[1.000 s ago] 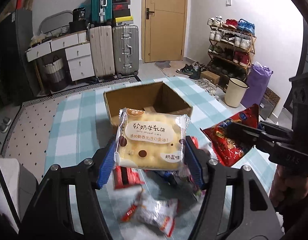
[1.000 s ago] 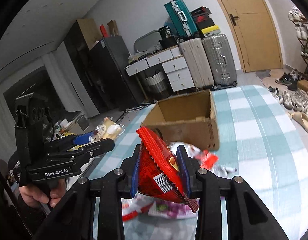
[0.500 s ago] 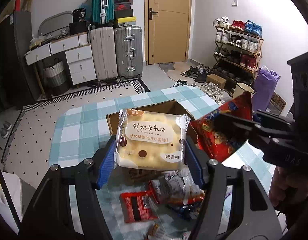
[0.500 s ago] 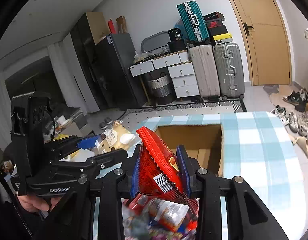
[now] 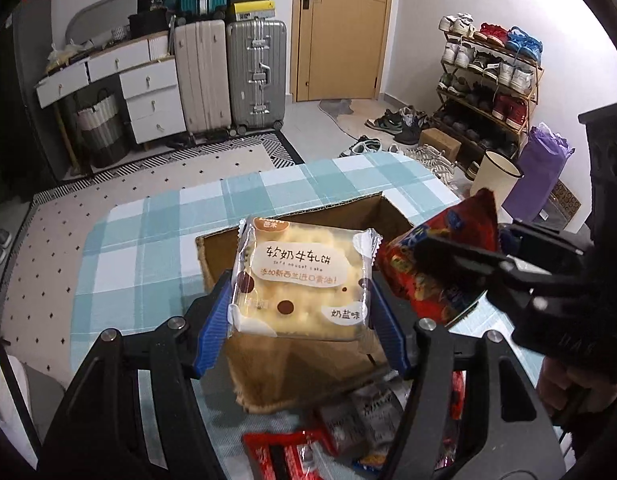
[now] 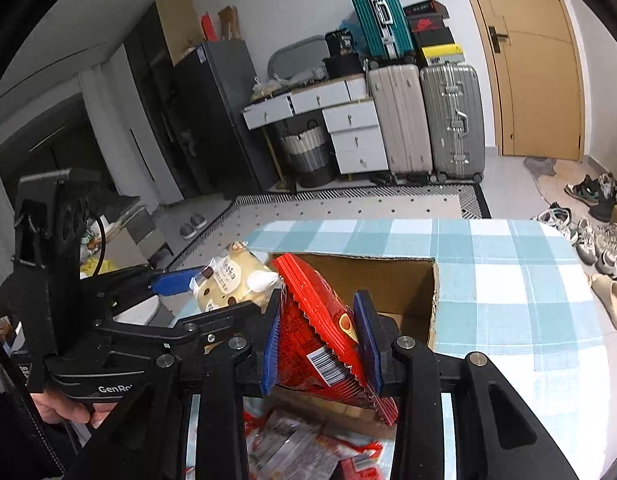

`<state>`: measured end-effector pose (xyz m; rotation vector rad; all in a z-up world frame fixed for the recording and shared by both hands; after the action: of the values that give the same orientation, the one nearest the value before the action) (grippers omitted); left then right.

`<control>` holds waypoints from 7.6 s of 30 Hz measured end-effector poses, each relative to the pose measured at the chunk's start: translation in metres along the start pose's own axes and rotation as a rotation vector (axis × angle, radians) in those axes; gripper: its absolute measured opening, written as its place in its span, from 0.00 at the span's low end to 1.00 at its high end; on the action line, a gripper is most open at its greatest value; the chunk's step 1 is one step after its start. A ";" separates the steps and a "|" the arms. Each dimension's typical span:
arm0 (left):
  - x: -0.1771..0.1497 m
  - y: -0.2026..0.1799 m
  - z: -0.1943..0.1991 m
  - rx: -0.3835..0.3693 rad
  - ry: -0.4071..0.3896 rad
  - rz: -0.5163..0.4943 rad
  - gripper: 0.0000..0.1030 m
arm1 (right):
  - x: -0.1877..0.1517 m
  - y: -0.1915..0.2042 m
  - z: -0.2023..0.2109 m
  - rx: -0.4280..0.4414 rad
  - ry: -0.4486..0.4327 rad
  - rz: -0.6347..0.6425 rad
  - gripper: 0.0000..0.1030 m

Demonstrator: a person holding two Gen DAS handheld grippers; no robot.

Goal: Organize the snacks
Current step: 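Carry both snacks over the cardboard box and open both grippers, then move both tools back over the snack pile, then grasp the white noodle-snack bag with the left gripper, then grasp the white-and-purple snack bag with the right gripper while the left holds its bag, then carry both bags over the cardboard box and lower them inside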

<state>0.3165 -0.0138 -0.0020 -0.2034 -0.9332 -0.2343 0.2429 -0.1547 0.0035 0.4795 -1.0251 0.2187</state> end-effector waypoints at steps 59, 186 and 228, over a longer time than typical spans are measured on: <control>-0.152 -0.028 0.210 0.114 -0.137 0.033 0.99 | -0.092 0.088 0.178 0.004 -0.184 0.039 0.85; -0.268 -0.023 0.130 -0.137 0.112 0.153 0.52 | -0.194 -0.044 0.074 -0.189 0.163 -0.192 0.88; -0.223 -0.024 0.168 -0.090 0.020 0.168 0.53 | -0.164 0.010 0.154 -0.049 -0.005 -0.173 0.45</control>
<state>0.0529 0.0333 -0.0837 -0.3601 -0.8816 -0.1231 0.0377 -0.2121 -0.0689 0.5216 -0.9854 0.0387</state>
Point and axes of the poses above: each gripper's, at about its wrist camera, not at the fingertips, and z roughly against the way its jaws point, y to its left, x to its top, the point moved 3 cm from there along -z, roughly the way its jaws point, and after that the axes turned 9 degrees about -y, right-handed, at the moved point
